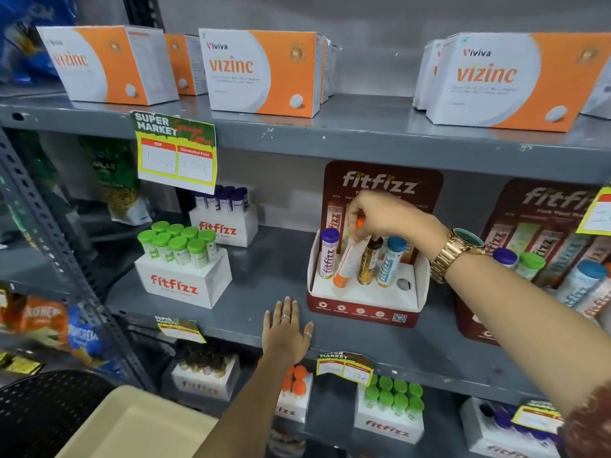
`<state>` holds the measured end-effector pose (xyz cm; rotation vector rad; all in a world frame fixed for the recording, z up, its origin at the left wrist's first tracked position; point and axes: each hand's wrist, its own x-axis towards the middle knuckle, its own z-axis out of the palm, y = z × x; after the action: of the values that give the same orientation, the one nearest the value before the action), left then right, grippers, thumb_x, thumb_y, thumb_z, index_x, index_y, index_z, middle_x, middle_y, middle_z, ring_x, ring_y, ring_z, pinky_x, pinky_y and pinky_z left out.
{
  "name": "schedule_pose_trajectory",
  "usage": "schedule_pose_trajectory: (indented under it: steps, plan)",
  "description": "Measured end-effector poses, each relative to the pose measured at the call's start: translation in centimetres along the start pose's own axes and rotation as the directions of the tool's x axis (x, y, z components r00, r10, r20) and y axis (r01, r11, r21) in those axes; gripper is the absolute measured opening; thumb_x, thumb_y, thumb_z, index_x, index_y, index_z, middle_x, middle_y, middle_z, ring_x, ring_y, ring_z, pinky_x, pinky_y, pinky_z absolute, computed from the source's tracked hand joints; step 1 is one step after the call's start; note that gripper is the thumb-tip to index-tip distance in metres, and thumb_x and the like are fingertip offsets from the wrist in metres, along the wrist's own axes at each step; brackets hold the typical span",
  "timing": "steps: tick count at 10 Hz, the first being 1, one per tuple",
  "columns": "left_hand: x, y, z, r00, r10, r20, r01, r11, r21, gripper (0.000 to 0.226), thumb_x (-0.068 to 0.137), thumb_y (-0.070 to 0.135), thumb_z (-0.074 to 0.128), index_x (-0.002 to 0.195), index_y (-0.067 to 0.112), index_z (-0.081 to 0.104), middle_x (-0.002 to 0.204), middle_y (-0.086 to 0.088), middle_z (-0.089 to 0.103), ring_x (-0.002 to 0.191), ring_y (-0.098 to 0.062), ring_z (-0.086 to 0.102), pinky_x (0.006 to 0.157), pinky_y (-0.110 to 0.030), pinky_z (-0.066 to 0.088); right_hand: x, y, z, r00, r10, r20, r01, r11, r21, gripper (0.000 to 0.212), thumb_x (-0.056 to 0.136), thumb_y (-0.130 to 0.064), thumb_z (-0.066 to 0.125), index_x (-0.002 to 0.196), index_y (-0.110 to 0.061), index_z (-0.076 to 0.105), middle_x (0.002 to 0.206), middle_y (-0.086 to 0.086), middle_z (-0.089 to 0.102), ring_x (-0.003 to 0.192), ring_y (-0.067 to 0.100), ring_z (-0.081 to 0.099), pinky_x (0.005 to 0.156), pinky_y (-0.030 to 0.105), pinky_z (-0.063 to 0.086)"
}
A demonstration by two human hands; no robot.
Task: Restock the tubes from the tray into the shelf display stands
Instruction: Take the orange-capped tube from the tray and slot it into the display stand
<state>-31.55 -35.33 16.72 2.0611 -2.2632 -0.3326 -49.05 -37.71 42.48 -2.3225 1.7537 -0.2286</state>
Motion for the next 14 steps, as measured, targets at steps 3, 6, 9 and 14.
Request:
schedule_pose_trajectory:
  steps: [3,6,9,14]
  plan:
    - [-0.2,0.2,-0.4,1.000,-0.002,0.026,0.001,1.000,0.019,0.065,0.100,0.048,0.018,0.150,0.012,-0.003,0.161,-0.008,-0.003,0.148,-0.025,-0.004,0.121,-0.042,-0.001,-0.3,-0.7,0.7,0.993,0.088,-0.075,-0.093,0.994,-0.063,0.048,0.063,-0.006,0.085,0.107,-0.014,0.068,0.116,0.006,0.061,0.099,0.022,0.057,0.070,0.026,0.040]
    - [-0.5,0.5,-0.8,0.998,-0.012,0.056,0.011,1.000,0.028,0.065,0.100,0.050,0.014,0.150,0.014,-0.006,0.161,-0.006,-0.007,0.148,-0.024,-0.008,0.121,-0.042,-0.004,-1.1,-0.3,1.2,0.993,0.093,-0.069,-0.098,0.992,-0.081,0.046,0.064,-0.040,0.083,0.100,-0.018,0.065,0.078,-0.005,0.059,0.061,0.007,0.055,0.050,0.021,0.037]
    - [-0.6,0.5,-0.9,0.998,-0.010,0.056,0.008,0.999,0.033,0.065,0.100,0.050,0.014,0.150,0.014,-0.005,0.161,-0.006,-0.007,0.148,-0.025,-0.008,0.122,-0.042,-0.003,-0.9,-0.4,0.8,0.990,0.140,-0.025,-0.137,0.986,0.100,0.035,0.070,0.007,0.075,0.078,-0.025,0.063,0.112,-0.001,0.050,0.072,0.015,0.064,0.042,0.017,0.049]
    - [-0.1,0.3,-0.3,0.999,-0.012,0.051,0.010,0.999,0.038,0.065,0.100,0.051,0.014,0.150,0.015,-0.006,0.161,-0.006,-0.007,0.148,-0.025,-0.008,0.120,-0.042,-0.005,-1.0,0.3,0.5,0.979,0.145,-0.144,-0.142,0.989,0.032,0.042,0.066,0.001,0.081,0.102,-0.018,0.070,0.121,0.005,0.061,0.098,0.017,0.057,0.069,0.025,0.042]
